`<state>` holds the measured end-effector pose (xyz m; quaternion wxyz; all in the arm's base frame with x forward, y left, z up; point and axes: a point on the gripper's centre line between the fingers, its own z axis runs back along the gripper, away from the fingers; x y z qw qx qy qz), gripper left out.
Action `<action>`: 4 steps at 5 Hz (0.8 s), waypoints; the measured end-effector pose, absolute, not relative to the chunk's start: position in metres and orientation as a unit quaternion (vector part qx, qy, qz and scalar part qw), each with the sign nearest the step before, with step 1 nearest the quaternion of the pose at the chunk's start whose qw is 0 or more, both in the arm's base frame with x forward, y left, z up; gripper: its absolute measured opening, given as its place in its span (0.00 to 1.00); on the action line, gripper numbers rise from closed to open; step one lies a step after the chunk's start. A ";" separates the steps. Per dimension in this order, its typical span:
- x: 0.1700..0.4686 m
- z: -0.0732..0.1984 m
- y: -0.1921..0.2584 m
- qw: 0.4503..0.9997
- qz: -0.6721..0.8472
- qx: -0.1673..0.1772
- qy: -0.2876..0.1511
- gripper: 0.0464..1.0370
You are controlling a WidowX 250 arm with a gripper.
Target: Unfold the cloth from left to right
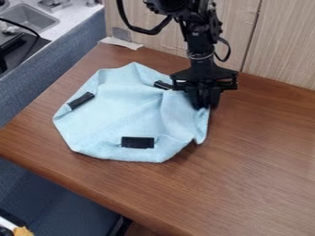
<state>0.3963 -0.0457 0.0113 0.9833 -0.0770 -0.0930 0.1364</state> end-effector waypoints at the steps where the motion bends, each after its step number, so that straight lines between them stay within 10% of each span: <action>1: 0.396 0.011 -0.044 0.983 0.138 -0.073 -0.094 0.84; 4: 0.388 0.047 -0.033 0.978 0.139 -0.085 -0.132 0.97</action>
